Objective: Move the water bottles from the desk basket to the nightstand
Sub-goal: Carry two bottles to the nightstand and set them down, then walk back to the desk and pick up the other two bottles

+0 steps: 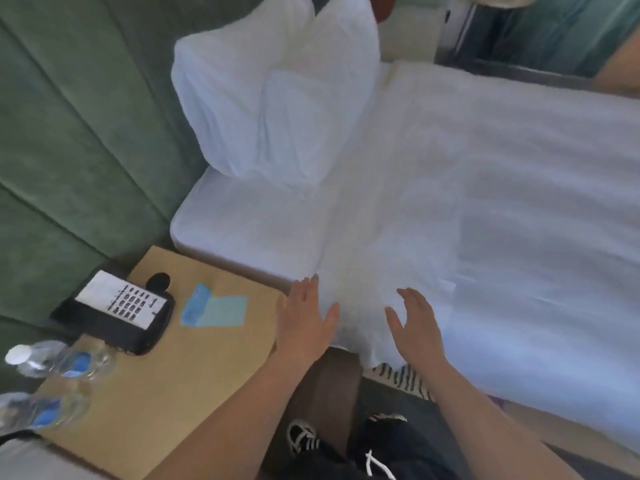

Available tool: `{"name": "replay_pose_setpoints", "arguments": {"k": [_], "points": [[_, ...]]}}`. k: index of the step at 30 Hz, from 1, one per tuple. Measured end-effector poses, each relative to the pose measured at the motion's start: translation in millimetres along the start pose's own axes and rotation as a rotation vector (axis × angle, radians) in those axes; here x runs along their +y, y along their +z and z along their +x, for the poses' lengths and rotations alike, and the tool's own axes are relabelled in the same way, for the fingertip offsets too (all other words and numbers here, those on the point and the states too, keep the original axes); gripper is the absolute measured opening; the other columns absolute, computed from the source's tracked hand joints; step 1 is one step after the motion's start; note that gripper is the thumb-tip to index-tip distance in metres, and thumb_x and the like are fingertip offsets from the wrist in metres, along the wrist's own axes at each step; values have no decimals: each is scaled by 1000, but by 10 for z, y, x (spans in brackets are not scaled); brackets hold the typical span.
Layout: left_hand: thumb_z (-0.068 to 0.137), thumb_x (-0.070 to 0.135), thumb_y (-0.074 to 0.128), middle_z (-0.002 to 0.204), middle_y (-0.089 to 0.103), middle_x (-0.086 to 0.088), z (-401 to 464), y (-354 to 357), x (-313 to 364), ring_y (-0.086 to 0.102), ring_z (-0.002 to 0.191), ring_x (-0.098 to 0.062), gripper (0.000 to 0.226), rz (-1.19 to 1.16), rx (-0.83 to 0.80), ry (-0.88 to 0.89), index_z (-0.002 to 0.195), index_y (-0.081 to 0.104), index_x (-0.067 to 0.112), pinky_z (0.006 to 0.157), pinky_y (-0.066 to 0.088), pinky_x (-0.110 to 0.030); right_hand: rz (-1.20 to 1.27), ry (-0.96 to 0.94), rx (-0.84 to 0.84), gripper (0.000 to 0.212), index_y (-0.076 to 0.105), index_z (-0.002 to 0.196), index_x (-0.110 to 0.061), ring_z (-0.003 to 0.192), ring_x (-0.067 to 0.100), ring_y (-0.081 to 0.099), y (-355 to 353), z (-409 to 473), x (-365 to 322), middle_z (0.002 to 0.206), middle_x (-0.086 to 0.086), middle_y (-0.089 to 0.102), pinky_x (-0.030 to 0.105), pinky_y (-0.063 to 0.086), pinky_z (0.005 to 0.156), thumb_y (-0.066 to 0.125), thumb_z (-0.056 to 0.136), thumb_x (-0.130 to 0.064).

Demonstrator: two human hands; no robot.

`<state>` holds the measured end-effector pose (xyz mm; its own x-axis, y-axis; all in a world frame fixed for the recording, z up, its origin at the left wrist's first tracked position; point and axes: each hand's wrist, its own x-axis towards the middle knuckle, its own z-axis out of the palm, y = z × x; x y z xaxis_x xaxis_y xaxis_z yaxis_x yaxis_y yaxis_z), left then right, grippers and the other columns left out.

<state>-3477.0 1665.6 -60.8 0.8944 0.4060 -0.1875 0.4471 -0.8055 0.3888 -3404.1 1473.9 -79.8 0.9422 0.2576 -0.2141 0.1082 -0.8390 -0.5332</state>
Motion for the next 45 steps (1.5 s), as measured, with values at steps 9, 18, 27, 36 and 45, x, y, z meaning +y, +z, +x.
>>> {"name": "replay_pose_setpoints", "arguments": {"k": [9,18,27,36,45], "points": [[98,55,24,163,10,1,71,599,1797,4,149,-18,68,98,-204,399,155,5,22,120,3,-43,109,331,255,56,36,145,-19,141,19,28,-1004,-515,1523,154,1,31,35,27,114,42,96,-46],[97,58,27,162,12,2,-581,1630,3873,6,149,-19,67,161,-361,777,153,13,26,119,4,-45,271,697,540,52,36,143,-23,134,23,39,-1905,-1375,3058,150,0,36,44,42,104,43,96,-43],[96,56,32,160,21,0,-1380,2406,5188,14,148,-20,65,211,-488,1114,151,18,24,120,11,-47,339,995,841,53,37,143,-20,138,20,33,-2312,-2382,4072,149,1,37,38,33,110,46,96,-42],[95,55,36,156,30,-2,-1749,3154,6420,22,145,-21,65,262,-546,1349,149,24,22,116,20,-51,438,1195,994,54,36,143,-23,137,19,35,-2616,-2686,5014,150,0,36,45,37,109,46,95,-45],[91,62,37,158,26,0,-1745,3927,8197,23,145,-22,69,307,-536,1470,149,23,27,117,22,-49,418,1300,995,54,35,143,-25,137,22,34,-3591,-2467,6461,150,1,36,42,37,109,45,95,-46]]}}
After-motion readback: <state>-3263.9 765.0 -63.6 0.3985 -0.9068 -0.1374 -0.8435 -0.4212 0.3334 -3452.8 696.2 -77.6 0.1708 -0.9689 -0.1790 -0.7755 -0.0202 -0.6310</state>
